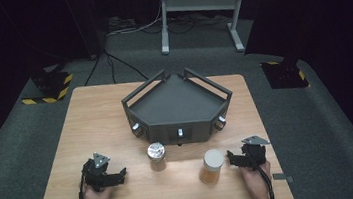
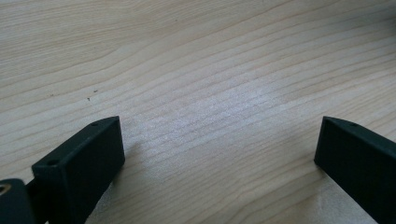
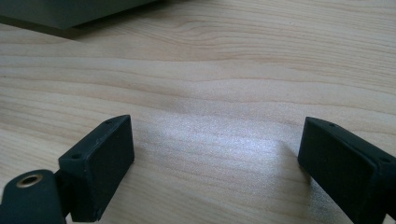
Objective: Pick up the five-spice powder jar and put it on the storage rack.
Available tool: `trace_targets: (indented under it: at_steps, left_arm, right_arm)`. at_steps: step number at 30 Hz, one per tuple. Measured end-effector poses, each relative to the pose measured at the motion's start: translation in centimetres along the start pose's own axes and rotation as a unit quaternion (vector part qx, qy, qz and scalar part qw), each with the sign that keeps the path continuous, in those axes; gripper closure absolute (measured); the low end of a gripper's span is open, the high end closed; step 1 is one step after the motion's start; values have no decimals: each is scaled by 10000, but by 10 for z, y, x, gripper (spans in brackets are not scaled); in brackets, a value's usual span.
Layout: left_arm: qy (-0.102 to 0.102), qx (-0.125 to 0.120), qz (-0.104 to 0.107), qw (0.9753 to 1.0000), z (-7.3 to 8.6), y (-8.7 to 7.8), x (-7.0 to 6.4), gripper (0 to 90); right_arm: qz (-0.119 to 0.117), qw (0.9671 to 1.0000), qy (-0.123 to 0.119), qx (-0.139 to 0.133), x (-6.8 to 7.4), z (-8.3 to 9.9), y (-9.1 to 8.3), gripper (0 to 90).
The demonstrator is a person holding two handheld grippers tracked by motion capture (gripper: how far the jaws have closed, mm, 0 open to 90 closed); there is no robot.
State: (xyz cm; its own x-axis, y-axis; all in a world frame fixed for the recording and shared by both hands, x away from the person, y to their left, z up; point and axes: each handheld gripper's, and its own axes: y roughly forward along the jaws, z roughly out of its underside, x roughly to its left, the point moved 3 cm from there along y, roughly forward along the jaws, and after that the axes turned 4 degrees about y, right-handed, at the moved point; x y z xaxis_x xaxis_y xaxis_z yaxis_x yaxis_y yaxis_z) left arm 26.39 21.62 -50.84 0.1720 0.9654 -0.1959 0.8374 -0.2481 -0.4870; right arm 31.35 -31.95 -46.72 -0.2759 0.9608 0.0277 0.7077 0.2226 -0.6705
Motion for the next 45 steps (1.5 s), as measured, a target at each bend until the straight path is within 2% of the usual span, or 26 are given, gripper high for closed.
trace_targets:
  at_steps: [45]
  left_arm:
    - [33,15,8,10000,0,-1,0,21]
  right_arm:
    - [7,10000,14,-2,0,0,0,104]
